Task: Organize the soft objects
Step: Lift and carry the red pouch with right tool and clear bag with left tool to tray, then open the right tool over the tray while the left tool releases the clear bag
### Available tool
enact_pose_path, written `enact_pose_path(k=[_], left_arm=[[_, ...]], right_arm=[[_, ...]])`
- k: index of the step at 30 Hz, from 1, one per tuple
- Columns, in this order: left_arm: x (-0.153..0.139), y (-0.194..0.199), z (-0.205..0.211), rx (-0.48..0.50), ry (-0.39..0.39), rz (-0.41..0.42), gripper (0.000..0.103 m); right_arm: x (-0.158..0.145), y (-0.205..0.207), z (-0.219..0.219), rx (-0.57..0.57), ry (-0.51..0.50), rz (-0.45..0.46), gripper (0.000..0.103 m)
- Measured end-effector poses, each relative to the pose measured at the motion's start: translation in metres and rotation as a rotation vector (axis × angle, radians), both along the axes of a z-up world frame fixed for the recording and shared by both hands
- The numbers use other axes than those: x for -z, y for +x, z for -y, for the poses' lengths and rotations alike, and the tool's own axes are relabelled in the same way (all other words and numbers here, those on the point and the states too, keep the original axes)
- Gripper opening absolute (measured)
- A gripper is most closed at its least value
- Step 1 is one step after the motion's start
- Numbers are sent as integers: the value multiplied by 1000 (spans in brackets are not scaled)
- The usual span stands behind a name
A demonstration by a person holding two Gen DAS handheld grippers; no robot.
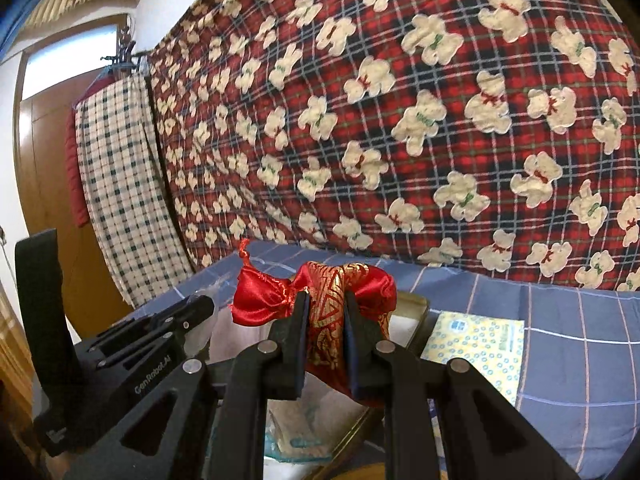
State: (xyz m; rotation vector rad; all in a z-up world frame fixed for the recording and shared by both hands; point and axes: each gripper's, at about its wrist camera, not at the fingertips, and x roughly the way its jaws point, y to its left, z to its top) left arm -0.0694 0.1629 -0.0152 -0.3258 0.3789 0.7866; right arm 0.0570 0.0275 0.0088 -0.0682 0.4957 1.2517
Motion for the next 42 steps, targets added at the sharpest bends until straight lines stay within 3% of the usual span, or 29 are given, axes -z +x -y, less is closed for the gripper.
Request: enact_pose_path(k=[13,31,37,39,41,42], left_arm=[[11,-5,-5,14,-50,-21,6],[25,-10,-4,30,-81,-78,7],[27,-8,0,41,-77,-107,11],[27,-8,2,36,-69,-113,23],[24,-10,5,28,-48,-116,55],[22,-12,8,17,-30,-116,60]], right_arm=[[12,-15,-21,-22,-122,65,17],[18,-27,-32,-69,-174,104,17],[17,-31,-30,-101,-168,101,23],[16,-35,-29,-104,-166,113,26],[14,-38,-26,-104,-153,127,38],[12,-39,-24,-101,-145,134,42]])
